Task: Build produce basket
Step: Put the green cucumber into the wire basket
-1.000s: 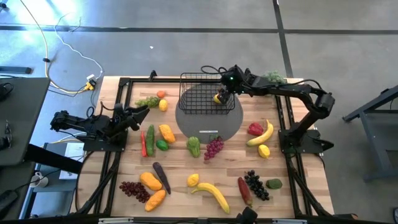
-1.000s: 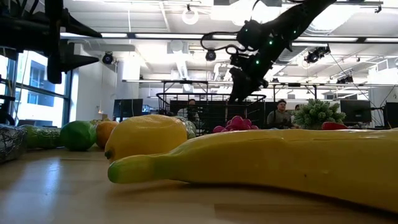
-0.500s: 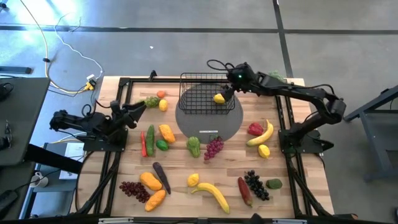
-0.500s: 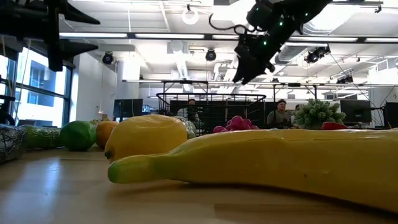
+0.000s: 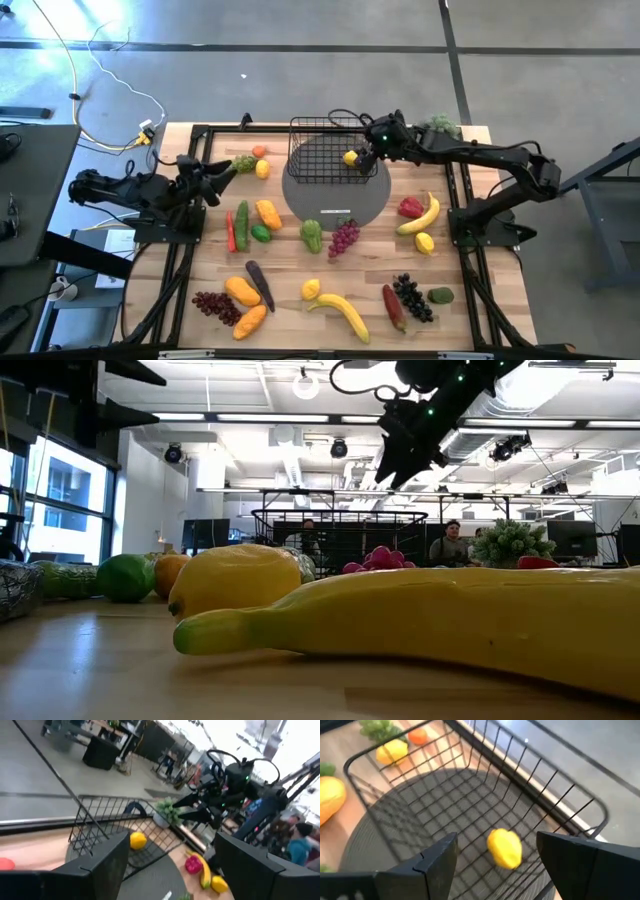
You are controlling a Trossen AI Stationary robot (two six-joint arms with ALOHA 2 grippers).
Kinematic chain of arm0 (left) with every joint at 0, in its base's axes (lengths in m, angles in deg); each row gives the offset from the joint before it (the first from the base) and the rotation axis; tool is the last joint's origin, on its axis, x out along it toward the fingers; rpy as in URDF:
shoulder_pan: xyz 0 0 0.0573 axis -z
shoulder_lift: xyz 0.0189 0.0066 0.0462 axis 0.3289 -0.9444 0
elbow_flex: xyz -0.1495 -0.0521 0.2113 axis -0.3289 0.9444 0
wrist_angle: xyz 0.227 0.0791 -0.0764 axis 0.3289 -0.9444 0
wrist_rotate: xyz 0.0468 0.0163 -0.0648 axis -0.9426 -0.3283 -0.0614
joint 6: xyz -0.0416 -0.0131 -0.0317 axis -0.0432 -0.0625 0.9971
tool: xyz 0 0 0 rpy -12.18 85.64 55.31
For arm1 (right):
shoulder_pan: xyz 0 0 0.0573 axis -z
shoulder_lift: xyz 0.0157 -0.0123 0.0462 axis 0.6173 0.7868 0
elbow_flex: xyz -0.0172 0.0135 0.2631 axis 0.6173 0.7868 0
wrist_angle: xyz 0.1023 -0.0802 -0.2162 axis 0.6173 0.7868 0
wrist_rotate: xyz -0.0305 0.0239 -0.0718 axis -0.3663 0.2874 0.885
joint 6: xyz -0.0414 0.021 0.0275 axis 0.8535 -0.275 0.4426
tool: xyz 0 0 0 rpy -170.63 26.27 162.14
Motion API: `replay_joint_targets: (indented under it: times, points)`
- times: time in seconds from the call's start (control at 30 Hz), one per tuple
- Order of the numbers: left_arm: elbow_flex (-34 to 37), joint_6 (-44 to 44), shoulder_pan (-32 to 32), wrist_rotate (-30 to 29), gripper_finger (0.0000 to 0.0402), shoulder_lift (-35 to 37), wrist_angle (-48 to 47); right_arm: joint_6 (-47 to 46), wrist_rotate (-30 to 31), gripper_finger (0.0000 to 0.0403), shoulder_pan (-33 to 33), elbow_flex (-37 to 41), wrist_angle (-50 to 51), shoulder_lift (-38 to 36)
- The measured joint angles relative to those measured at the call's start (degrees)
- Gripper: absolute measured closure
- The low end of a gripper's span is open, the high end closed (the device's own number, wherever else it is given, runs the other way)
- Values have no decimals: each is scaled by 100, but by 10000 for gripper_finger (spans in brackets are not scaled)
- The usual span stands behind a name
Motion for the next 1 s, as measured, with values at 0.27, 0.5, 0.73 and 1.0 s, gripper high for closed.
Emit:
replay_joint_targets:
  times: [0.27, 0.5, 0.73, 1.0]
  points:
    - [-715, 554, 0, 483, 122, -782, -1043, -710, -8, 151, -511, 0, 452, 0]
    - [-1086, 1097, 0, 841, 122, -1418, -1696, -1296, -9, 151, -918, 0, 538, 0]
    - [-1148, 1891, 0, 1515, 122, -1928, -1956, -1567, 44, 151, -1238, 0, 601, 0]
    - [-1148, 2724, 0, 1906, 122, -2446, -2357, -1568, 267, 151, -1349, 0, 601, 0]
